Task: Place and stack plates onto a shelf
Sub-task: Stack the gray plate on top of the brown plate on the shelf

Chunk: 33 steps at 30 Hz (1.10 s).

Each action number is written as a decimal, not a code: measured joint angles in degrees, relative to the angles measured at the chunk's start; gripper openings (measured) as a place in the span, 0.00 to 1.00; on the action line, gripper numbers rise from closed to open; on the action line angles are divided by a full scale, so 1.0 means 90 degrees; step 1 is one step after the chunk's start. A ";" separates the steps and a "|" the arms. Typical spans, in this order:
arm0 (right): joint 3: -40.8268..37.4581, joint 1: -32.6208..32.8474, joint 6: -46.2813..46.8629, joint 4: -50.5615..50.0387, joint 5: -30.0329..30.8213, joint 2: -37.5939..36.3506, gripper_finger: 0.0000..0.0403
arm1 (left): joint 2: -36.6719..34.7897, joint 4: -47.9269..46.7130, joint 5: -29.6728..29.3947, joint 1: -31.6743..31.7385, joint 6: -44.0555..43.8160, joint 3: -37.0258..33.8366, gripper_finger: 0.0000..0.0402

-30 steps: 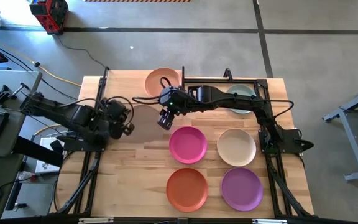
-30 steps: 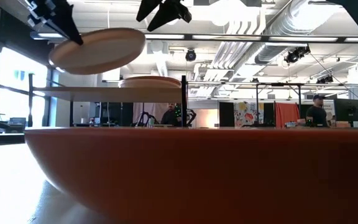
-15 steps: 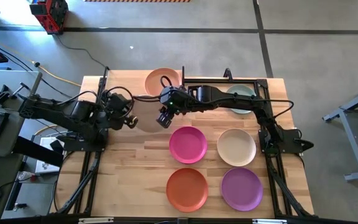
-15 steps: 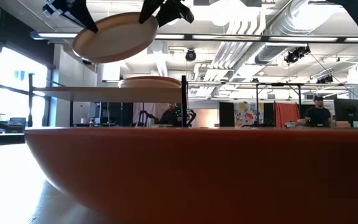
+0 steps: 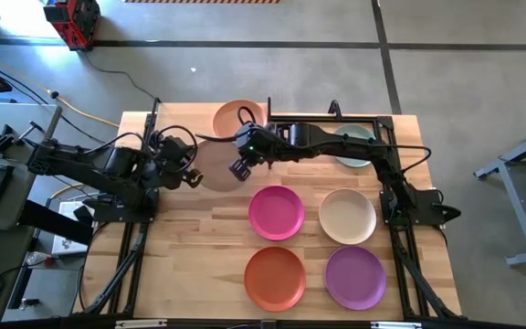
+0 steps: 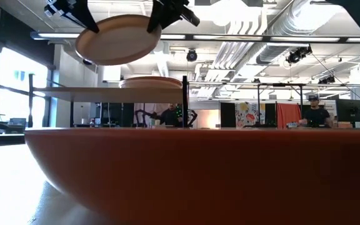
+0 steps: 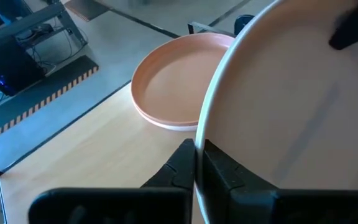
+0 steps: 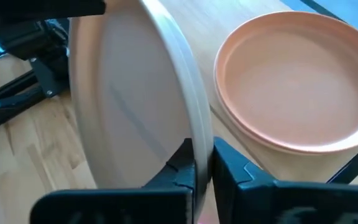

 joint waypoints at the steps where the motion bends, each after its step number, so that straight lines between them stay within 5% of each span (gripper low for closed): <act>1: 0.0000 -0.0002 0.0002 -0.0003 0.0002 0.0000 0.01 | 0.0000 0.0001 -0.0001 0.0000 0.0000 0.0000 0.02; 20: 0.0000 -0.0291 -0.0101 -0.0137 -0.0365 0.0000 0.00 | -0.0006 0.0653 0.1001 0.0520 0.0176 -0.0002 0.23; 33: 0.0074 -0.1183 -0.1138 -0.0225 -0.1262 -0.0004 0.00 | -0.0489 0.1746 0.0270 0.0965 0.0879 -0.0002 0.29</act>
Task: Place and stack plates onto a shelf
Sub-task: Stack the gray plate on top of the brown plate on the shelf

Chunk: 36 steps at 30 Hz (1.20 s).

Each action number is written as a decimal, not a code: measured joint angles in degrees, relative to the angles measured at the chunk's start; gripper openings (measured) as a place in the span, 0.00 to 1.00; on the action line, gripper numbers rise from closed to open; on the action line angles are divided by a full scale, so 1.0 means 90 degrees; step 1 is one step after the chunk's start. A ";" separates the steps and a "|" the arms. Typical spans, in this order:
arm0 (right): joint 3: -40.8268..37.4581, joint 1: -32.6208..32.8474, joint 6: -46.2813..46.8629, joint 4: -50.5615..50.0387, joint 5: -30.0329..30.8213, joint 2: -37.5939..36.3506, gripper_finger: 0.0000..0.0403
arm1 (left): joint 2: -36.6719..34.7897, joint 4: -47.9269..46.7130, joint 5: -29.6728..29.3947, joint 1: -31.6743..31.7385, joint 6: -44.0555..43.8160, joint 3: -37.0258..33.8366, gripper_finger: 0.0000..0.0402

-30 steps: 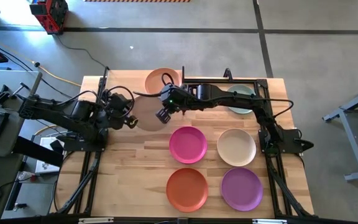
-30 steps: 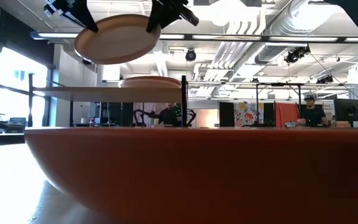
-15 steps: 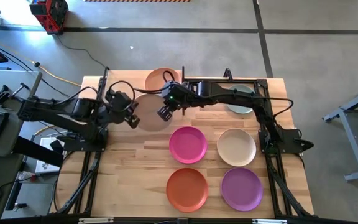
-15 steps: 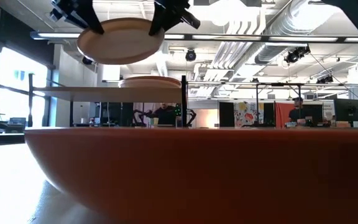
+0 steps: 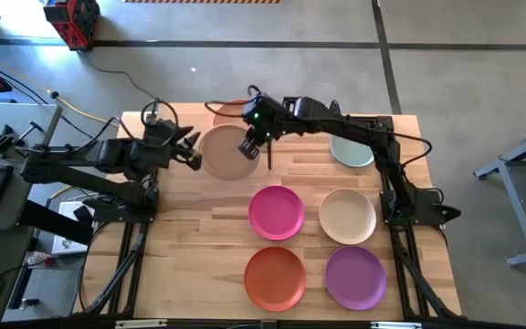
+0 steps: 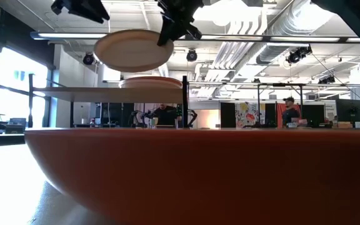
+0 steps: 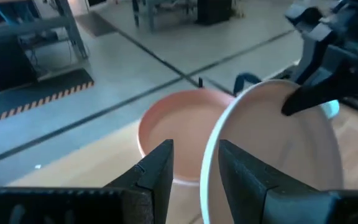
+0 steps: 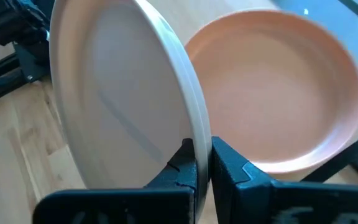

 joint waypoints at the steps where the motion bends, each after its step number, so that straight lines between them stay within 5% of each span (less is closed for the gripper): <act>1: 0.0036 -0.0092 -0.0119 0.0007 -0.0051 -0.0001 0.00 | -0.0035 0.0092 -0.0002 0.0037 0.0092 0.0000 0.29; 16: 0.0149 -0.2009 -0.1183 0.0830 -0.2026 -0.0011 0.00 | -0.0077 0.0565 0.0007 0.0459 0.0564 0.0000 0.29; 27: 0.0145 -0.3010 0.0316 0.1146 -0.2595 0.0112 0.00 | 0.0020 0.0554 0.0007 0.0747 0.0297 -0.0004 0.29; 36: -0.0069 -0.2883 0.0982 0.0783 -0.2971 0.0149 0.00 | 0.0040 0.0532 0.0012 0.0823 0.0289 -0.0002 0.29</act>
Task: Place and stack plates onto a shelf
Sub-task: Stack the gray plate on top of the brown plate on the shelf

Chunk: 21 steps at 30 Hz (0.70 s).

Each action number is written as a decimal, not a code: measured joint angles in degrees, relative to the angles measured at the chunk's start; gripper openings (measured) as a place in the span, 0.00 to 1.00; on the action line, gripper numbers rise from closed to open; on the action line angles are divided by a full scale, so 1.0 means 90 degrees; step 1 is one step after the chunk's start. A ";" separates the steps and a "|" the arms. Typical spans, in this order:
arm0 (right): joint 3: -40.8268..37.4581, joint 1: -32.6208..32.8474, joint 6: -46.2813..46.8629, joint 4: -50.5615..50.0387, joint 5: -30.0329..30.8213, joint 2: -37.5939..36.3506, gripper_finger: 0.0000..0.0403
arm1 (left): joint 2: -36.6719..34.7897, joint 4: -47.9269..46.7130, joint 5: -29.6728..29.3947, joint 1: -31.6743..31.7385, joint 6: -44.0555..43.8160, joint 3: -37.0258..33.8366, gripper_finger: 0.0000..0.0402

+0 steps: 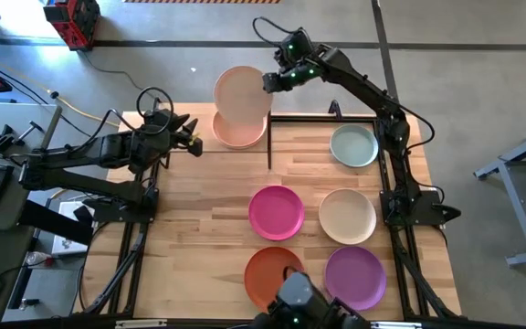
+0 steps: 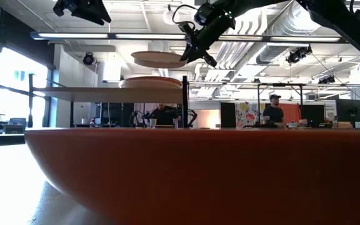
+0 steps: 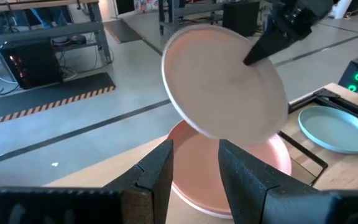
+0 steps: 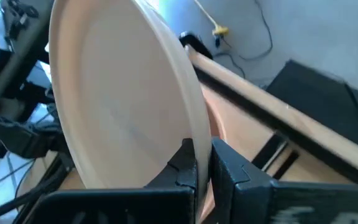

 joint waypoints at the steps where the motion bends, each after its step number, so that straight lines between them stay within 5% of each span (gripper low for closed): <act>1: 0.0000 0.0046 0.0020 -0.0065 0.0059 0.0000 0.00 | 0.0000 0.0000 0.0002 0.0000 0.0000 0.0000 0.29; 21: -0.0002 0.1032 0.0600 -0.0389 0.1699 0.0001 0.00 | 0.0000 -0.0068 0.1041 -0.0002 0.0158 -0.0027 0.29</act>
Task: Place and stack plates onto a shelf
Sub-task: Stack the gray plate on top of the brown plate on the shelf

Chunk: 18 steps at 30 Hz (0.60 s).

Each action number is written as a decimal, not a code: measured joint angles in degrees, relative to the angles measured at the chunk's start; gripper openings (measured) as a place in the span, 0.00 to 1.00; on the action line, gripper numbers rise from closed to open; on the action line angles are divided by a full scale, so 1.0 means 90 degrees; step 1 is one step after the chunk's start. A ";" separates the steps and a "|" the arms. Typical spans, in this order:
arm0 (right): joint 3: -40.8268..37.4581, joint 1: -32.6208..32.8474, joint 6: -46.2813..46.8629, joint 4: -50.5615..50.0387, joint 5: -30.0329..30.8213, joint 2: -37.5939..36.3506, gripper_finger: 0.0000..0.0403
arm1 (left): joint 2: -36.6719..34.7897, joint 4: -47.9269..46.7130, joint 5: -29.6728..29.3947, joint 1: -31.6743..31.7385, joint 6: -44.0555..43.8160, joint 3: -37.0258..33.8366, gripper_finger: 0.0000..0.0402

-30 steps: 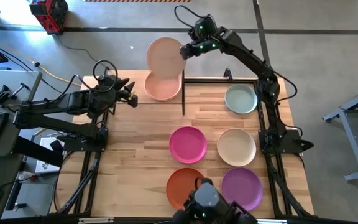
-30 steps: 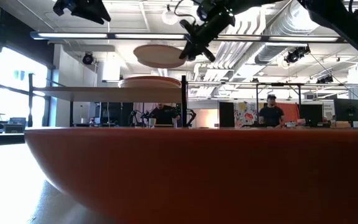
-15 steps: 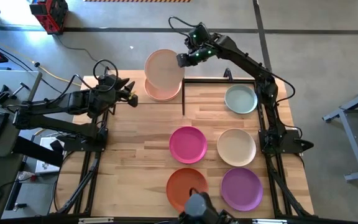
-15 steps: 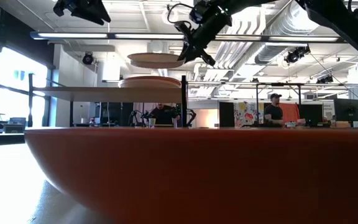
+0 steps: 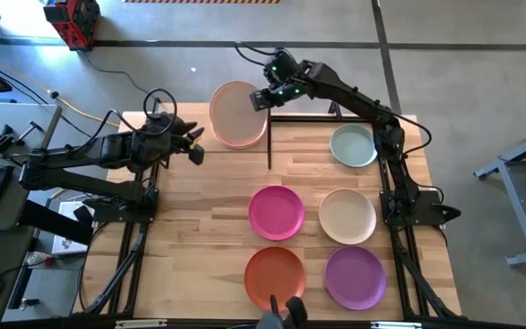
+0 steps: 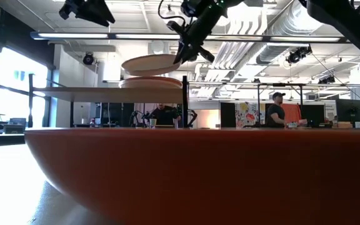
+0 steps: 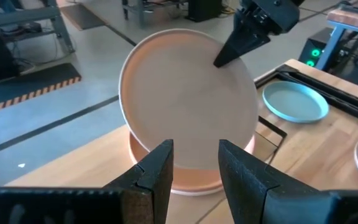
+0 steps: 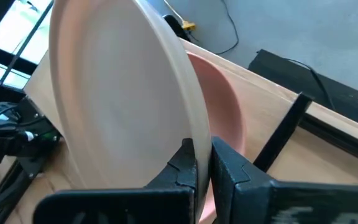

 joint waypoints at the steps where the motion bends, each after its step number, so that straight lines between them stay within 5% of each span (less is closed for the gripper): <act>1: 0.0000 0.0021 0.0000 -0.0009 0.0017 -0.0001 0.00 | 0.0000 0.0000 0.0020 0.0000 0.0000 0.0000 0.29; 18: -0.0005 0.0109 0.0068 -0.0204 0.0152 0.0318 0.00 | 0.0000 -0.0002 0.0127 0.0000 0.0007 0.0000 0.29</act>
